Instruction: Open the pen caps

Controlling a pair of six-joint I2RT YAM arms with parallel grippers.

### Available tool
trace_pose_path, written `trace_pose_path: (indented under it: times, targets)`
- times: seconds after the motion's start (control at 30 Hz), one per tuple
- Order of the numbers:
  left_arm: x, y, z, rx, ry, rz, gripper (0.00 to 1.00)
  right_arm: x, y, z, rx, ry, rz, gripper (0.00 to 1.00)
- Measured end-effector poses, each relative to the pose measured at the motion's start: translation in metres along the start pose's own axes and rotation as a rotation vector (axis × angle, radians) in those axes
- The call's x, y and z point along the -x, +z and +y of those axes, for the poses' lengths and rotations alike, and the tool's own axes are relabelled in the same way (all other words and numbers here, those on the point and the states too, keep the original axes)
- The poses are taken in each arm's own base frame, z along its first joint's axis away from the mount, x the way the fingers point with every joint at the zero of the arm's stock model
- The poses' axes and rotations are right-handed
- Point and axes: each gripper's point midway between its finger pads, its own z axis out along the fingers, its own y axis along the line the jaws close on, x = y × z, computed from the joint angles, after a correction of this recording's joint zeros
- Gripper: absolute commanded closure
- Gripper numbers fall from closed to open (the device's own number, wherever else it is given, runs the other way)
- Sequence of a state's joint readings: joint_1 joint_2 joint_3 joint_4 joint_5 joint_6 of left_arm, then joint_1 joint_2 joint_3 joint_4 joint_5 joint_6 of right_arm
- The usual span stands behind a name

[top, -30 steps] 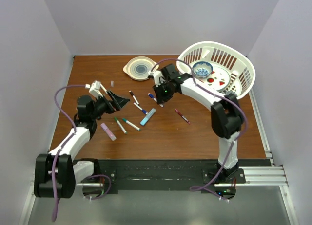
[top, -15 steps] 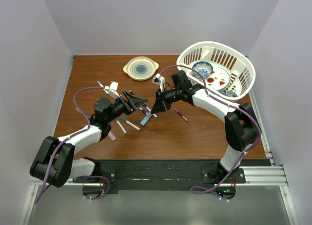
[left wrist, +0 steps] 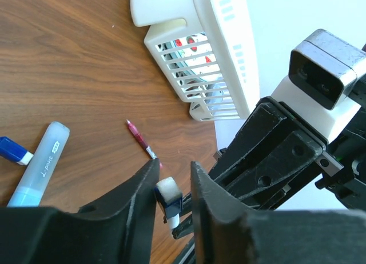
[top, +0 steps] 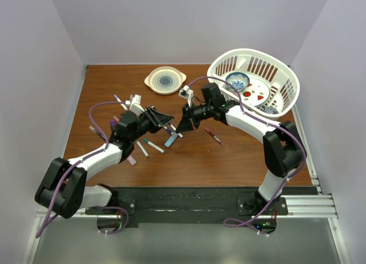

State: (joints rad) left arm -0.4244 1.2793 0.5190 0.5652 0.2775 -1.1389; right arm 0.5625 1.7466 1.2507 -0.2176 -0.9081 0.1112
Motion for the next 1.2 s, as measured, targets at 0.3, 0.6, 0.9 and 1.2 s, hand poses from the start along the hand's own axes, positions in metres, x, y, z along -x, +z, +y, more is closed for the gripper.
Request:
trace_pose_path:
  times: [0.3,0.6,0.9,1.2]
  targets:
    - [0.000,0.001,0.004,0.025,0.005,-0.004,1.00,-0.001,0.001,-0.004,-0.024,-0.023,0.002,0.65]
    - [-0.014,0.008,0.002,-0.012,0.022,0.064,1.00,-0.001,0.001,-0.004,-0.019,-0.036,0.002,0.50]
    - [-0.022,0.017,-0.008,-0.055,0.041,0.109,1.00,-0.002,0.006,-0.003,-0.015,0.011,-0.003,1.00]
    - [0.000,0.016,0.007,0.032,0.052,0.103,1.00,0.002,0.023,-0.008,-0.029,0.005,-0.009,1.00]
